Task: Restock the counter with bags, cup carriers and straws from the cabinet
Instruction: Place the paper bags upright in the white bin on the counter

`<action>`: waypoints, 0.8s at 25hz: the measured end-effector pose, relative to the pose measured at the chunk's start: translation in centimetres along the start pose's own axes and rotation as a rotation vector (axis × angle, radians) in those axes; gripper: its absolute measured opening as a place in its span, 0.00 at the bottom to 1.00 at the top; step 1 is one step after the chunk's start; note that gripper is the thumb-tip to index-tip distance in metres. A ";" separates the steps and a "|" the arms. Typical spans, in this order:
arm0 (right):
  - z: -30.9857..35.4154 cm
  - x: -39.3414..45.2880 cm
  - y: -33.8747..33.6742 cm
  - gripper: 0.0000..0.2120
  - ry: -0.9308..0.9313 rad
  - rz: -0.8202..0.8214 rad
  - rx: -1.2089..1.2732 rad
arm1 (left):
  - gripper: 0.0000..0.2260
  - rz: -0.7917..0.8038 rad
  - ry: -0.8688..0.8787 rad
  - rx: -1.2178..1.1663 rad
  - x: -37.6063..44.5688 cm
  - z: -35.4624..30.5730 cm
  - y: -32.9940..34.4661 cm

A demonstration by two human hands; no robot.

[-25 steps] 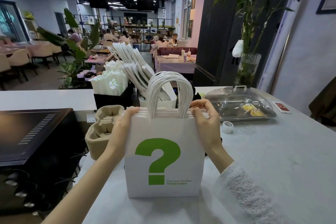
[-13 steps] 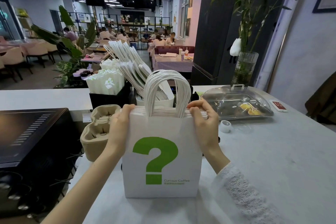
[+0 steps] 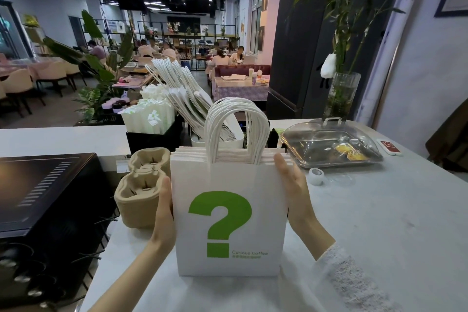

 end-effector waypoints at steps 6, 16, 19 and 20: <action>-1.6 -0.7 0.0 0.33 0.087 0.067 0.063 | 0.18 0.075 0.130 0.014 0.0 0.4 0.3; -4.2 -1.2 -2.6 0.16 0.189 0.373 -0.197 | 0.23 0.431 -0.003 0.463 0.1 2.2 -2.5; -4.8 -1.5 -3.4 0.18 0.241 0.492 -0.308 | 0.21 0.484 -0.082 0.552 -0.3 2.7 -3.2; -4.6 -1.6 -3.3 0.20 0.250 0.518 -0.340 | 0.22 0.489 -0.082 0.576 -0.3 2.7 -3.3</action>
Point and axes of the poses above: each hand's wrist, its own x-axis towards the middle knuckle, its own y-axis out of the palm, z = x × y, the point moved 4 cm from there along x, towards the middle knuckle, and after that the axes turned 15 degrees about -z, right-handed, at the moved point
